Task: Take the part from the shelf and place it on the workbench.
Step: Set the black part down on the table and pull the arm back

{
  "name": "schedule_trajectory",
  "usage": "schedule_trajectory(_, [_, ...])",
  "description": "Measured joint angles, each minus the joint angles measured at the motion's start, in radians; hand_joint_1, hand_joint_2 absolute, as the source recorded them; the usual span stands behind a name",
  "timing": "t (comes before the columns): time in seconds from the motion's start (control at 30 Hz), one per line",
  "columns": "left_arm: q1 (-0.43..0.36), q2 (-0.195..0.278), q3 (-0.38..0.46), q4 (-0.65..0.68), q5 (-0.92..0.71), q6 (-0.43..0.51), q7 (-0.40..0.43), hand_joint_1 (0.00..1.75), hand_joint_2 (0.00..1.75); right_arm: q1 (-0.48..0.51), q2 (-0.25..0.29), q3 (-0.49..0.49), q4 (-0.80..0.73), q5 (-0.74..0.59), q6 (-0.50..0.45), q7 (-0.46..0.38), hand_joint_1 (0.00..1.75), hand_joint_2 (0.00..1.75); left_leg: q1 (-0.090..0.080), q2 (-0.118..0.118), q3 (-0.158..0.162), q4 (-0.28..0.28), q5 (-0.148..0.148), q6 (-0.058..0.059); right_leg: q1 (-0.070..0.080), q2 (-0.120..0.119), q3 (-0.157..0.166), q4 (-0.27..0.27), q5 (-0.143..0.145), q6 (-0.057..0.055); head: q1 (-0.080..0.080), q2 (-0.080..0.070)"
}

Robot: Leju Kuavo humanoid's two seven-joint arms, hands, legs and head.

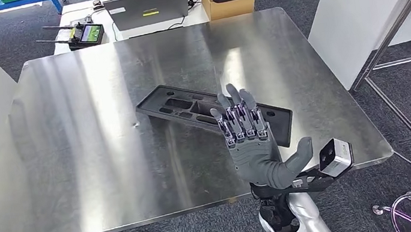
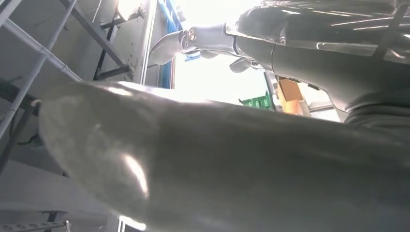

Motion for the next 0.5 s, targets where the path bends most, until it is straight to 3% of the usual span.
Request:
schedule_trajectory(0.07, [0.0,0.0,-0.001,0.0,0.0,-0.001,0.001,0.0,0.0,0.0,0.0,0.0,0.0,0.001,0.0,0.0,0.0,0.0,-0.006,0.0,-0.001,-0.005,0.005,0.005,0.0,0.0,-0.003,-0.003,0.005,0.01,0.0,0.0])
schedule_trajectory(0.13, [-0.001,0.0,-0.001,0.0,0.0,-0.002,0.001,0.0,0.0,0.0,-0.002,0.0,0.0,0.003,0.0,0.0,0.0,0.0,-0.004,0.003,-0.001,-0.017,0.017,0.017,0.0,-0.001,-0.014,0.016,-0.009,0.016,0.001,0.0])
schedule_trajectory(0.17, [-0.002,-0.001,-0.001,0.0,0.0,-0.003,0.001,0.0,0.0,0.0,-0.003,0.0,0.0,0.003,0.0,0.0,0.0,0.0,-0.002,0.005,-0.002,-0.022,0.024,0.023,0.001,-0.002,-0.031,0.052,-0.031,0.014,0.002,0.0])
schedule_trajectory(0.23, [-0.002,-0.001,-0.001,0.0,0.0,-0.004,0.001,0.0,0.0,0.001,-0.006,0.0,0.001,0.004,-0.001,0.0,0.0,0.0,-0.004,0.008,-0.009,-0.023,0.031,0.03,-0.002,-0.003,-0.085,0.181,-0.097,0.007,0.004,0.0])
schedule_trajectory(0.3, [-0.002,-0.001,-0.001,0.0,-0.001,-0.004,0.001,0.0,0.0,0.003,-0.011,0.0,0.003,0.005,-0.001,0.0,0.0,0.0,-0.006,0.009,-0.017,-0.022,0.036,0.033,-0.003,-0.003,-0.122,0.281,-0.135,0.01,0.004,0.0])
schedule_trajectory(0.33, [-0.002,-0.001,-0.001,0.0,-0.001,-0.004,0.001,0.0,0.0,0.004,-0.012,0.0,0.004,0.006,-0.001,0.0,0.0,0.0,-0.006,0.009,-0.019,-0.022,0.038,0.032,-0.003,-0.003,-0.113,0.279,-0.131,0.017,0.004,0.0])
schedule_trajectory(0.43, [-0.003,-0.002,-0.001,0.0,-0.001,-0.004,0.001,0.0,0.0,0.002,-0.013,0.0,0.006,0.007,-0.001,0.002,0.0,0.0,-0.007,0.008,-0.02,-0.02,0.041,0.029,-0.004,-0.004,-0.003,0.097,-0.066,0.036,0.004,0.0])
schedule_trajectory(0.5, [-0.003,-0.002,-0.001,0.0,-0.001,-0.004,0.001,0.0,0.0,0.0,-0.013,0.0,0.006,0.007,-0.001,0.003,0.0,0.0,-0.007,0.008,-0.02,-0.018,0.041,0.028,-0.004,-0.005,0.034,0.031,-0.046,0.038,0.004,0.0])
